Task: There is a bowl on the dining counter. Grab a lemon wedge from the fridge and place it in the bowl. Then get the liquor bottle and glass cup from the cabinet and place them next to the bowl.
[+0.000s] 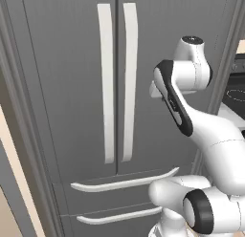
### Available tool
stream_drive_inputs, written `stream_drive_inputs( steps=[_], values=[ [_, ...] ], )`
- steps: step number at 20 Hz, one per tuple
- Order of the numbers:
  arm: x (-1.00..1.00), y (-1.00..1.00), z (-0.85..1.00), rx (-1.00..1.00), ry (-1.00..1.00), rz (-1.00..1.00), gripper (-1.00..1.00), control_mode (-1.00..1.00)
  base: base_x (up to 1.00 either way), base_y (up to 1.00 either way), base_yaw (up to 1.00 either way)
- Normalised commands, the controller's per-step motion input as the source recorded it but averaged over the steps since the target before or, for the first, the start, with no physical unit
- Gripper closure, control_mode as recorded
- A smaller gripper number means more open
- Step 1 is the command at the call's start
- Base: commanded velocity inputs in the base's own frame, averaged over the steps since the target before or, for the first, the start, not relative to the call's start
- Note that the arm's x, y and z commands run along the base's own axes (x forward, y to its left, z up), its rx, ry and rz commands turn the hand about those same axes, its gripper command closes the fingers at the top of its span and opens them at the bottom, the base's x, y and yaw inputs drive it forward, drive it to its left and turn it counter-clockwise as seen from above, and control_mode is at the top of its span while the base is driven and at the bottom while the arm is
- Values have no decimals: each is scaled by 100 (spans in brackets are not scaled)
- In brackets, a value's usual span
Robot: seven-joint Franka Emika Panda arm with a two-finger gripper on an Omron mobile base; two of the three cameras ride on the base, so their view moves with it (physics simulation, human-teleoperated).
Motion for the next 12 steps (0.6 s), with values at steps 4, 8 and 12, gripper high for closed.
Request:
stream_drive_inputs(
  steps=[4, 8, 12],
  values=[
    [0, 0, 0, 0, 0, 0, -100, 100, -6, 1, 0],
    [0, 0, 0, 0, 0, 0, -100, 100, -43, 45, 1],
    [0, 0, 0, 0, 0, 0, -100, 100, -33, 84, 0]
  ],
)
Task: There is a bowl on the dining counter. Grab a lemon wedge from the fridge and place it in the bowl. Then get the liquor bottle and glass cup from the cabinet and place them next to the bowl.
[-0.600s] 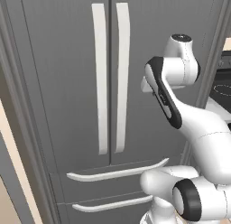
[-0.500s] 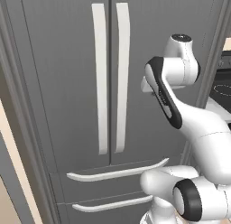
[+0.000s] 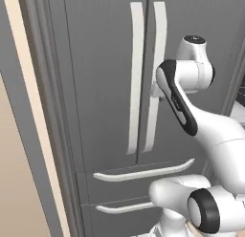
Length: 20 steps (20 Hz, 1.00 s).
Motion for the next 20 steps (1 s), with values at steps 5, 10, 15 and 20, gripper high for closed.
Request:
stream_drive_inputs(
  steps=[5, 10, 15, 20],
  values=[
    [0, 0, 0, 0, 0, 0, -100, 100, -78, 37, -9],
    [0, 0, 0, 0, 0, 0, -100, 100, -70, -6, -8],
    [0, 0, 0, 0, 0, 0, -100, 100, -12, 1, 0],
    [4, 0, 0, 0, -7, 0, -100, -100, 0, 0, 0]
  ],
)
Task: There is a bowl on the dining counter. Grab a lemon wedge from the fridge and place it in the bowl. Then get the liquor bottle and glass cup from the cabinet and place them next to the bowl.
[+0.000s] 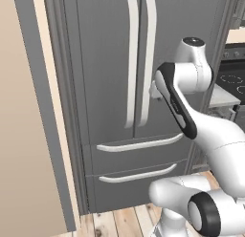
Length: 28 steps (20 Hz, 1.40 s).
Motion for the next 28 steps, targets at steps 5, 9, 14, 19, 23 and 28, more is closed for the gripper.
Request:
stream_drive_inputs(
  steps=[5, 9, 14, 19, 23, 28],
  values=[
    [37, -5, 0, 0, -20, 1, -100, -100, 0, 0, 0],
    [48, 3, 7, 0, -28, 6, -100, -100, 0, 0, 0],
    [52, 4, 18, 1, -21, 2, -100, -100, 0, 0, 0],
    [38, -1, 15, 0, -2, 0, -100, -100, 0, 0, 0],
    [52, 5, 3, 0, 0, -5, -100, -100, 0, 0, 0],
    [43, 0, 0, 0, 0, 0, -100, -100, 0, 0, 0]
  ],
)
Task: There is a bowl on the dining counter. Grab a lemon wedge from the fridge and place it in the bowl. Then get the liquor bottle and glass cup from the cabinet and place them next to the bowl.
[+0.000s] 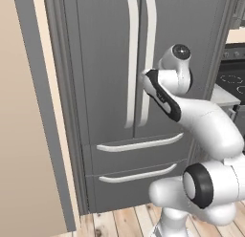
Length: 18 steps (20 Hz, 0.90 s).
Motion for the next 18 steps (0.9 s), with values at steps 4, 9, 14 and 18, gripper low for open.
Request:
stream_drive_inputs(
  steps=[4, 9, 14, 18],
  values=[
    [44, 0, 0, 0, 0, 0, -100, -100, 0, 0, 0],
    [45, 0, -6, 0, 0, 0, -100, -100, 0, 0, 0],
    [33, -12, -13, 0, -2, 0, -100, -100, 0, 0, 0],
    [45, -7, -12, 0, 0, 0, -100, -100, 0, 0, 0]
  ],
)
